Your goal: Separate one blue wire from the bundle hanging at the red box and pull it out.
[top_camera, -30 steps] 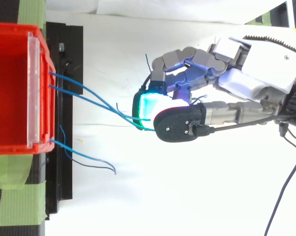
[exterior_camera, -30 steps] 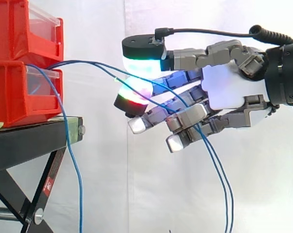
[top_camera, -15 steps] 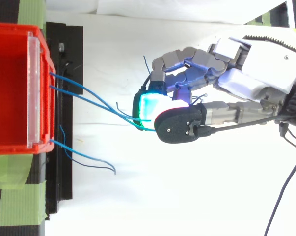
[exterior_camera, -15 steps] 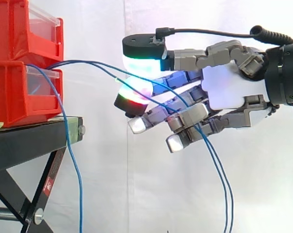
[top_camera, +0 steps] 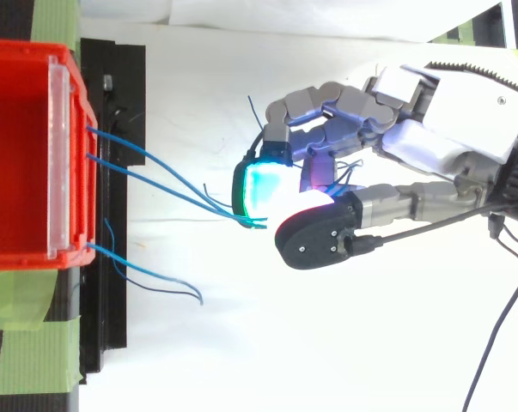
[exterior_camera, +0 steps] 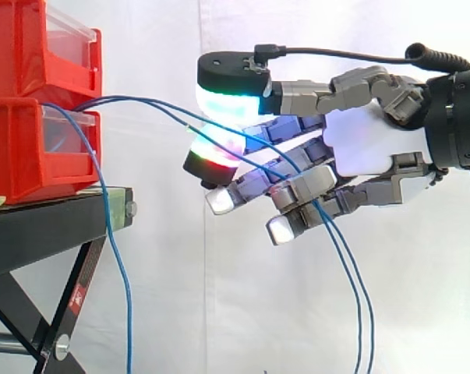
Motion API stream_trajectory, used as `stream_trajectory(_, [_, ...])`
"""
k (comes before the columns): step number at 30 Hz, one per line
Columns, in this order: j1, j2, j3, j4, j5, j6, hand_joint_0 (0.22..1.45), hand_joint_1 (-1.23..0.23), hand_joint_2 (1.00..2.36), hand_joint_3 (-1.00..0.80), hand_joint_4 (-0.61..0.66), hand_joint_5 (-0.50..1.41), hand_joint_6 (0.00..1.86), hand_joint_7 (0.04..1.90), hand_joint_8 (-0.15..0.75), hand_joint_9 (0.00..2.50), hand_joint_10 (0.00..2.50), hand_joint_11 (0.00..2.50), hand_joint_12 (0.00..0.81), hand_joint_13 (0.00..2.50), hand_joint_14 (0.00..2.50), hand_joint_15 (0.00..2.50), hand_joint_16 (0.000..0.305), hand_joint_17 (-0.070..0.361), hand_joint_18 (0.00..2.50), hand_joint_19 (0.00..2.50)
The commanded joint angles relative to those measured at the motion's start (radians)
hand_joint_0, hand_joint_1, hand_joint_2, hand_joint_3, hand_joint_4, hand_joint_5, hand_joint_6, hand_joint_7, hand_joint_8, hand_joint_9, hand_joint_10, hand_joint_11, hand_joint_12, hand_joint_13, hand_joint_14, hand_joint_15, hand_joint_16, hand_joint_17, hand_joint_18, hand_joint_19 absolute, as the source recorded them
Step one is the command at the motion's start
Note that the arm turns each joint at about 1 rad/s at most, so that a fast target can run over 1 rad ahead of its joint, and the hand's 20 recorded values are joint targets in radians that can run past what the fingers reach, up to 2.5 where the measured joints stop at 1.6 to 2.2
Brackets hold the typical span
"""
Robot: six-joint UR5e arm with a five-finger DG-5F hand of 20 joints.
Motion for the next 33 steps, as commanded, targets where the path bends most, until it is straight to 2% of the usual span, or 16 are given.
stream_trajectory(1, [0.000, 0.000, 0.000, 0.000, 0.000, -0.001, 0.50, -0.74, 1.00, -0.47, 0.20, -0.18, 0.75, 1.14, 0.328, 0.81, 0.02, 1.04, 0.356, 0.72, 1.31, 1.57, 0.052, 0.117, 0.57, 1.19])
stream_trajectory(15, [0.000, 0.001, 0.000, -0.003, 0.000, 0.000, 0.55, -0.80, 1.01, -0.40, 0.19, -0.18, 0.77, 1.14, 0.313, 0.80, 0.02, 1.04, 0.332, 0.74, 1.17, 1.65, 0.048, 0.109, 0.58, 1.19])
stream_trajectory(24, [0.000, 0.001, 0.000, -0.006, 0.000, 0.000, 0.60, -0.77, 1.02, -0.26, 0.20, -0.18, 0.80, 1.13, 0.310, 0.83, 0.02, 1.05, 0.323, 0.78, 1.11, 1.70, 0.046, 0.104, 0.60, 1.18])
stream_trajectory(33, [0.000, 0.000, 0.000, -0.006, 0.000, 0.000, 0.58, -0.74, 1.02, -0.10, 0.13, -0.17, 0.84, 1.15, 0.308, 0.85, 0.02, 1.07, 0.327, 0.78, 1.11, 1.69, 0.046, 0.103, 0.60, 1.16])
